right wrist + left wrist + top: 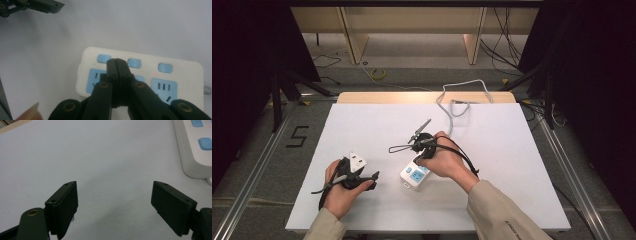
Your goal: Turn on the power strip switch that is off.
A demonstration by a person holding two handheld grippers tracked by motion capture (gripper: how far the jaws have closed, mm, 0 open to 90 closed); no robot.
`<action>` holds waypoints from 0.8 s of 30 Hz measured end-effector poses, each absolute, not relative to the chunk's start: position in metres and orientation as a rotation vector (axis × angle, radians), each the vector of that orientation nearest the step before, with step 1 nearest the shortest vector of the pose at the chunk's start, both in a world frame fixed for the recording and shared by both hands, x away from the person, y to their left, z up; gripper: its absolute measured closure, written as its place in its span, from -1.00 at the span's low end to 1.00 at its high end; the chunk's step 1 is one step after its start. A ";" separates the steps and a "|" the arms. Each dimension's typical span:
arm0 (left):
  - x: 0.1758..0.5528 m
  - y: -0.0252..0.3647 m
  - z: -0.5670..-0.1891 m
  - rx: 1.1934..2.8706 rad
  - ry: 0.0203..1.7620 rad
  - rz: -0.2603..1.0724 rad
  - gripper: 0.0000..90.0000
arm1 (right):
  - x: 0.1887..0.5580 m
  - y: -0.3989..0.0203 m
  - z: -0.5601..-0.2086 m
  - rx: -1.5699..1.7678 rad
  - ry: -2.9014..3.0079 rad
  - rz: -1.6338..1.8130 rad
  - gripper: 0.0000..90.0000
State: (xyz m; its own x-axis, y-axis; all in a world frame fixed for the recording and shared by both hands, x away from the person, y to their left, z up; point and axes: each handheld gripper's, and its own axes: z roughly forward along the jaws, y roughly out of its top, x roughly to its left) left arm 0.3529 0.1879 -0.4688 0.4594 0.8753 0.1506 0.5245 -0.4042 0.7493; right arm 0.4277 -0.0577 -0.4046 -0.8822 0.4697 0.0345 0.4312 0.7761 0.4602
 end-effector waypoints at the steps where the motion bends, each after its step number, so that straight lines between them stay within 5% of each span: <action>1: 0.353 0.188 -0.469 2.081 1.161 0.720 -0.52 | 0.428 -0.057 -0.405 0.731 2.883 0.716 1.00; 24: 0.353 0.188 -0.469 2.076 1.163 0.719 -0.52 | 0.431 -0.044 -0.412 0.728 2.897 0.705 1.00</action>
